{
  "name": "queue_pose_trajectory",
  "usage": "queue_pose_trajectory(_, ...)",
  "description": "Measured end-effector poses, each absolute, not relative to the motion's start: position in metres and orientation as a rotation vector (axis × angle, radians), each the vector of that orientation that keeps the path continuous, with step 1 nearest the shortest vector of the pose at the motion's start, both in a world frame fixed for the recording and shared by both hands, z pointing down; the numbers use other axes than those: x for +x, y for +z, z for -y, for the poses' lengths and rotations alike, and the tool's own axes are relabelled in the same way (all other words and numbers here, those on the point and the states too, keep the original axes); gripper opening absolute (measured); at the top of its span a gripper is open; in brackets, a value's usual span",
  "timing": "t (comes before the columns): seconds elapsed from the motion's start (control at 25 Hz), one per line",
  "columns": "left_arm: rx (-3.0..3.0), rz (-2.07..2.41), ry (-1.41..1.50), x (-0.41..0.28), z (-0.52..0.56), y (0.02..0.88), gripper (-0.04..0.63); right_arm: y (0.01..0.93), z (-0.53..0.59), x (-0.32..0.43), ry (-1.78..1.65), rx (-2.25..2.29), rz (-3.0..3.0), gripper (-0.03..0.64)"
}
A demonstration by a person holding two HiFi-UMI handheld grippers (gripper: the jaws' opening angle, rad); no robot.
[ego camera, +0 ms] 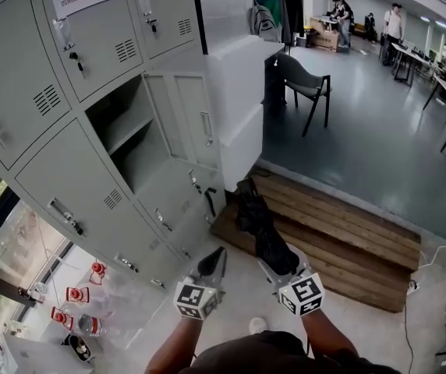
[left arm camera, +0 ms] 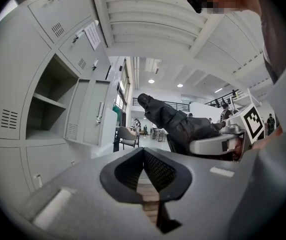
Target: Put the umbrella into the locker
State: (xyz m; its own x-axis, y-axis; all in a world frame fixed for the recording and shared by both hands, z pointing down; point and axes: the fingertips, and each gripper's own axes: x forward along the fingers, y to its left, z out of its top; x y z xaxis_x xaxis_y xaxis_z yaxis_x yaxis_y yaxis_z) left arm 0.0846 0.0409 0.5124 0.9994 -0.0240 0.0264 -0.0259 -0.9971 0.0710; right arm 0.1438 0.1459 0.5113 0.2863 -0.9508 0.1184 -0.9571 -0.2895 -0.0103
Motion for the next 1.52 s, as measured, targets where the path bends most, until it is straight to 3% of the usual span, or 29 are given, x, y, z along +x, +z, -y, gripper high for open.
queue_pose_trajectory(0.76, 3.036, 0.488, 0.081, 0.088, 0.031, 0.513, 0.005, 0.525, -0.052, 0.17, 0.216, 2.207, 2.198, 0.247)
queue_pose_trajectory(1.52, 3.004, 0.641, 0.016, 0.081, 0.204, 0.513, 0.005, 0.512, 0.124, 0.175, 0.198, 2.085, 2.293, 0.249)
